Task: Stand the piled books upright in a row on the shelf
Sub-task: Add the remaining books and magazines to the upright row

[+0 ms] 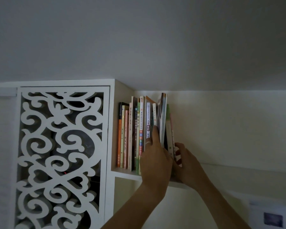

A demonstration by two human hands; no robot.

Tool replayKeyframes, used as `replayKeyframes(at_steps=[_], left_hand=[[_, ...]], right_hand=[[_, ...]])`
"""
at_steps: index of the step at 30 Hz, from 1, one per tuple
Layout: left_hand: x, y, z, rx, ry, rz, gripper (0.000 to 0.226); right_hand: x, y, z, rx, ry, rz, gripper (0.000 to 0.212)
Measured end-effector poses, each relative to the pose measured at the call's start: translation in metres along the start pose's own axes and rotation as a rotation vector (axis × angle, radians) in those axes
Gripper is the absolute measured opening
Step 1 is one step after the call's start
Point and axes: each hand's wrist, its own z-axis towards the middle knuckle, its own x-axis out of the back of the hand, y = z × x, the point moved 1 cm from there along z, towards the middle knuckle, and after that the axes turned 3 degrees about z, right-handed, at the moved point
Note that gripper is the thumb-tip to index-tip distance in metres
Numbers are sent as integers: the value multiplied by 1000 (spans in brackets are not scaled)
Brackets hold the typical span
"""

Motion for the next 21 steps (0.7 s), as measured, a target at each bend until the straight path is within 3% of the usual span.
replayKeyframes(at_steps=[6,11,15,21], left_hand=[[-12,2,2,-1,3,-5,63],[-26,-10,1,-86,302,-216,46],[-21,-29,9,-57,511,-279,38],[-31,-45,24,-14,488,-48,39]], right_hand=[[2,-1,-3,-2,-52,12,54],[4,-3,-3,-52,-70,114,54],[4,-7,-8,-46,-103,136,82],[1,-10,-6,-40,-173,68,105]])
